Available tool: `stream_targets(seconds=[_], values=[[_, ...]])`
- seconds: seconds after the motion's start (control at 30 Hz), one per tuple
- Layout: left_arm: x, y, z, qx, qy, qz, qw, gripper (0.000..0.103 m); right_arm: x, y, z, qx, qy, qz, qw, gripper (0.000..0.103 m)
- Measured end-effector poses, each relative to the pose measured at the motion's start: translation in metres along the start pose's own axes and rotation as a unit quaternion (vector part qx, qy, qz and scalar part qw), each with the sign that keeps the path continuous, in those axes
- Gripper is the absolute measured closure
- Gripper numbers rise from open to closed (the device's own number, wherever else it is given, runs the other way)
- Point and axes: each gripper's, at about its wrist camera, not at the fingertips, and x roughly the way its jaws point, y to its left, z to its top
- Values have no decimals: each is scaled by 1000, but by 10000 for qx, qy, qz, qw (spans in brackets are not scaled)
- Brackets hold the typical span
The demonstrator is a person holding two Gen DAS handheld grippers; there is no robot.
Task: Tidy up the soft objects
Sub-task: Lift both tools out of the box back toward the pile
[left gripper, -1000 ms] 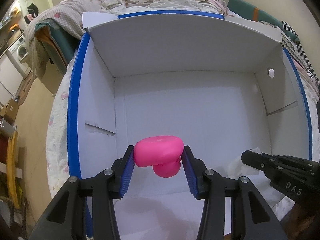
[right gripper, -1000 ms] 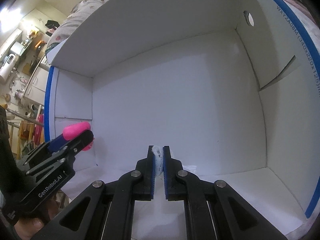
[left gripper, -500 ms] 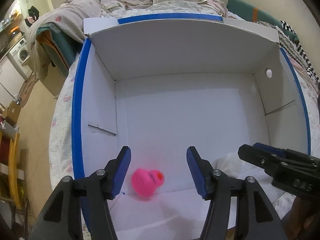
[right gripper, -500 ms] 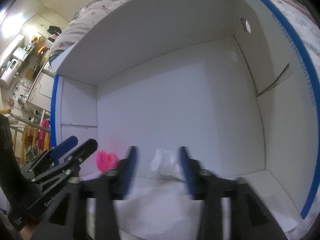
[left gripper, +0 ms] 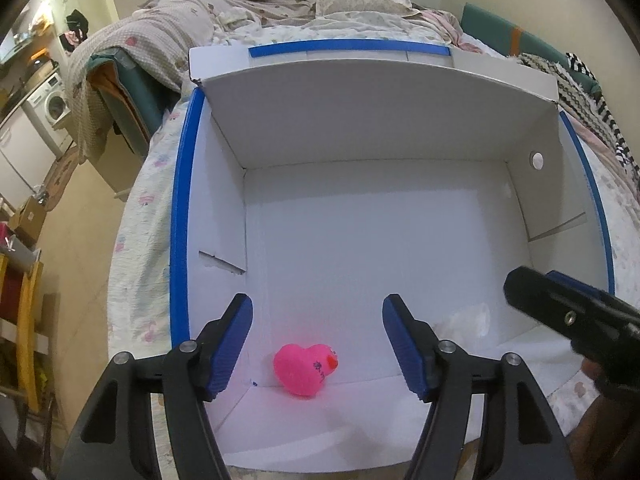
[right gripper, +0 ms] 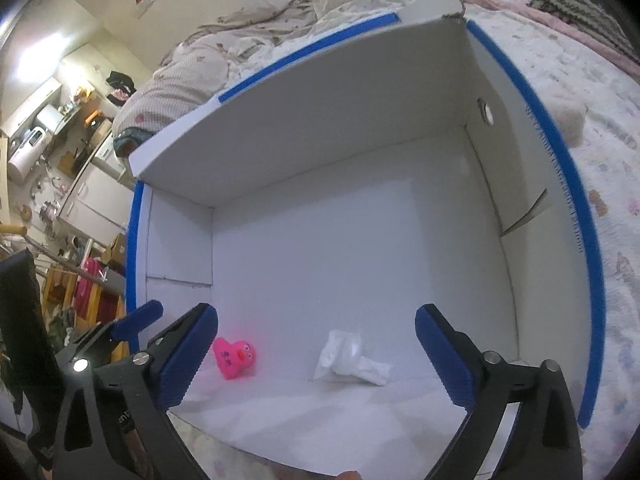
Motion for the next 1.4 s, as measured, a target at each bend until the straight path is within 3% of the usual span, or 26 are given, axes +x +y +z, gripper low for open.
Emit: stream_targets(seconds=[0.23, 0.4, 0.7, 1.4], values=[[-10, 7, -1, -173, -61, 141, 9997, 38, -7, -9, -1, 143, -89, -114, 9998, 0], [-30, 12, -4, -240, -324, 363, 9985, 32, -17, -15, -5, 227, -168, -241, 9993, 0], [-60, 27, -19, -360, -565, 561, 9962, 31, -36, -11, -19, 88, -277, -321, 9991, 0], [-73, 52, -80, -847, -119, 366, 9957, 31, -66, -11, -72, 63, -361, -428, 9984, 0]])
